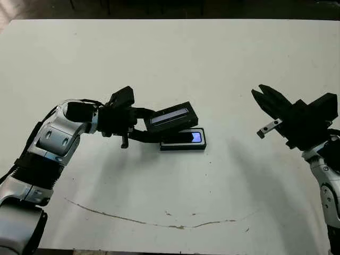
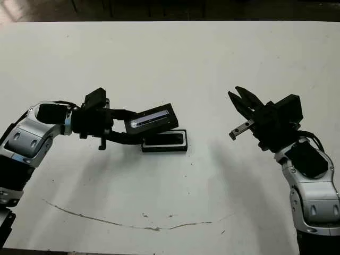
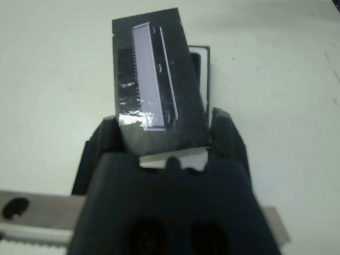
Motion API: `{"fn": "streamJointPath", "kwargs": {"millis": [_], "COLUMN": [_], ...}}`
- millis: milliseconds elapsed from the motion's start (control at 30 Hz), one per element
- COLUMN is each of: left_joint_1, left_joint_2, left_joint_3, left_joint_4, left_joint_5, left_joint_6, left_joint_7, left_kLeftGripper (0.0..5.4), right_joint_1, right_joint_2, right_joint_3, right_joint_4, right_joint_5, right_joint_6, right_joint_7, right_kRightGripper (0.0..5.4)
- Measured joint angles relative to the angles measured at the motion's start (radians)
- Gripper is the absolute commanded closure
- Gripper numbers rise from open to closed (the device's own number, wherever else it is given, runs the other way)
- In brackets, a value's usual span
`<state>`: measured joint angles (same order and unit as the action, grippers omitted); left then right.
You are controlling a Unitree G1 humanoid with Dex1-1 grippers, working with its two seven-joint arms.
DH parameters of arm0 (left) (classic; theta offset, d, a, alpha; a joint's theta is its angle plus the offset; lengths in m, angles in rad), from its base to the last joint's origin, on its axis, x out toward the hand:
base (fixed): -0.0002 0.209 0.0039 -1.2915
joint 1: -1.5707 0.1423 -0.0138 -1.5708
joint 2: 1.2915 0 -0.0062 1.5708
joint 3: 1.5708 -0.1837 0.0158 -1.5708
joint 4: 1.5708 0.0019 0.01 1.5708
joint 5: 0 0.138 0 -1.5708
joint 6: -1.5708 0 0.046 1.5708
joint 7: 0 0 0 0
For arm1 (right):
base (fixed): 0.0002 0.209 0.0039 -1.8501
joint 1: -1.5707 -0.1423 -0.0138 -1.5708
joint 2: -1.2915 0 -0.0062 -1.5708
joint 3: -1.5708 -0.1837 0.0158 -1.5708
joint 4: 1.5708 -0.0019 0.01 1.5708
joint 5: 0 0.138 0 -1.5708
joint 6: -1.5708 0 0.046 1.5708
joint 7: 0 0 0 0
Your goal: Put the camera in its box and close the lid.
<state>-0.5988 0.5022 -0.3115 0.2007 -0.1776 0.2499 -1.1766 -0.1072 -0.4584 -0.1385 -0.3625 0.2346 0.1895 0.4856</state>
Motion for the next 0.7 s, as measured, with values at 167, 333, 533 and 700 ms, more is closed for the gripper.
{"fn": "streamJointPath", "kwargs": {"millis": [167,333,533,700], "left_joint_1": [-0.053,-0.09,-0.105,-0.112], "left_joint_2": [0.0,-0.013,-0.025,-0.027], "left_joint_3": [-0.039,-0.054,-0.062,-0.068], "left_joint_4": [0.078,0.139,0.161,0.17], "left_joint_5": [0.044,0.065,0.079,0.084], "left_joint_6": [-0.02,-0.062,-0.095,-0.099], "left_joint_7": [-0.039,-0.049,-0.055,-0.072], "left_kLeftGripper": [3.84,3.84,3.84,3.84], "right_joint_1": [0.001,0.002,0.002,0.002], "right_joint_2": [-0.013,-0.015,-0.014,-0.014], "right_joint_3": [0.002,0.007,0.02,0.023], "right_joint_4": [-0.016,-0.025,-0.026,-0.025], "right_joint_5": [-0.013,-0.029,-0.041,-0.045], "right_joint_6": [0.009,0.017,0.022,0.021], "right_joint_7": [-0.006,-0.01,-0.01,-0.01], "right_kRightGripper": [5.4,5.4,5.4,5.4]}}
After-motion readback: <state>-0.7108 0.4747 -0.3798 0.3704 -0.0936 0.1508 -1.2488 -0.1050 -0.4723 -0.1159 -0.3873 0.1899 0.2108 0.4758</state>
